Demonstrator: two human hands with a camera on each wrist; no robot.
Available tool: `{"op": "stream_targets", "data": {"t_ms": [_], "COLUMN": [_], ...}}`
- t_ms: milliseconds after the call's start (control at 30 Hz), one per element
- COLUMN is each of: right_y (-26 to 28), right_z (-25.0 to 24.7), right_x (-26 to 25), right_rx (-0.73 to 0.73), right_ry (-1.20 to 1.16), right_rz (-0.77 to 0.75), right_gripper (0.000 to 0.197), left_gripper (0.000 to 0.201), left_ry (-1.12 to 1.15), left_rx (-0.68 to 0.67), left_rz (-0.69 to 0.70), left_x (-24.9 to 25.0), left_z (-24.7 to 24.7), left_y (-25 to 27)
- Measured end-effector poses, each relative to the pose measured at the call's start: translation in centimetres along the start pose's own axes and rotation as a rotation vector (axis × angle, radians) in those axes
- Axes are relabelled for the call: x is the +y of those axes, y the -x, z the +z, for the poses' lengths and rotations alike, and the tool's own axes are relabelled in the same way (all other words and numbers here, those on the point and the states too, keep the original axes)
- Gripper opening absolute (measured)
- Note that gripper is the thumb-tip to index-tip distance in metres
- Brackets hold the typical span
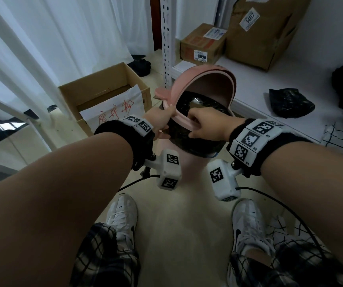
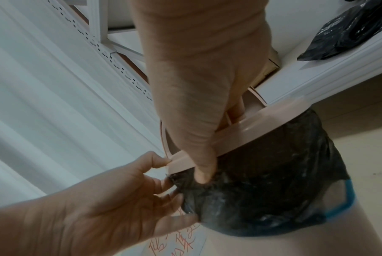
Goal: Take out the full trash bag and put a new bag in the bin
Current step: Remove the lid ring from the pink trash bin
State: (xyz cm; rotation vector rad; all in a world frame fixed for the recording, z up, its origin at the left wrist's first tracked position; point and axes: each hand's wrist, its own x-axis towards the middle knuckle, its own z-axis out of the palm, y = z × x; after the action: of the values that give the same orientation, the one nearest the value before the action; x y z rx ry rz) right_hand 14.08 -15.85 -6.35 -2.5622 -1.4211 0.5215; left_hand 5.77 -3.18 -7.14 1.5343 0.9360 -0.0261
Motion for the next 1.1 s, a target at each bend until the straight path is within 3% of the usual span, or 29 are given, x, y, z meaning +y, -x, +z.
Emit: {"op": "stream_targets", "data": {"t_ms": [200,433,500,567,600,767,900,967,1067,1100], "right_y": [-0.2,0.3,0.3,0.3,0.3,0.2,0.1,0.2,0.4,0.5], "right_z": [0.2,-0.9,-1.5,-1.9,-2.1,-1.5,-1.6,-1.7,-1.5,-1.5], "right_x": [-0.9,-1.2,-1.0,-0.9,-1.0,-2.1,-1.9,-1.6,-0.3,0.3], "right_rx": [0.058,-0.013,-0.012,-0.053,-0.063,-0.041,0.077,0.135,0.211,0.249], "right_ry": [-0.164,-0.25,-0.449,-0.709,-0.732,-0.515,-0.235,-0.178,-0.16,-0.134], "right_rz": [0.004,0.038,0.094,0.119,0.116,0.069,0.049,0.039,0.07,0.089], "right_gripper": [0.033,0.03,0.024,0.019,0.02,0.019,0.024,0.026,0.03,0.027], "left_gripper": [0.042,0.044,0.051,0.047,0.044,0.039,0.019,0.019,0.008,0.015], "left_ry": [-0.021,-0.001,-0.011,-0.022,-0.036,-0.125,-0.349,-0.379,-0.409,-0.408], "left_rx": [-0.03,-0.089,-0.138,-0.157,-0.153,-0.118,-0.032,0.012,0.035,0.035], "left_rz": [0.01,0.034,0.03,0.02,0.012,-0.041,-0.085,-0.095,-0.031,-0.005], "left_x": [0.1,-1.1,-1.4,-1.6,-1.6,-0.7,-0.6,-1.2,-2.0,-2.2], "left_z": [-1.4,-2.1,-2.5,-2.9,-3.0,-2.8,-4.1,-5.0,-5.3,-5.1], "left_y": [-0.1,0.0,0.1,0.2,0.1,0.2,0.0,-0.3,-0.3,-0.4]}}
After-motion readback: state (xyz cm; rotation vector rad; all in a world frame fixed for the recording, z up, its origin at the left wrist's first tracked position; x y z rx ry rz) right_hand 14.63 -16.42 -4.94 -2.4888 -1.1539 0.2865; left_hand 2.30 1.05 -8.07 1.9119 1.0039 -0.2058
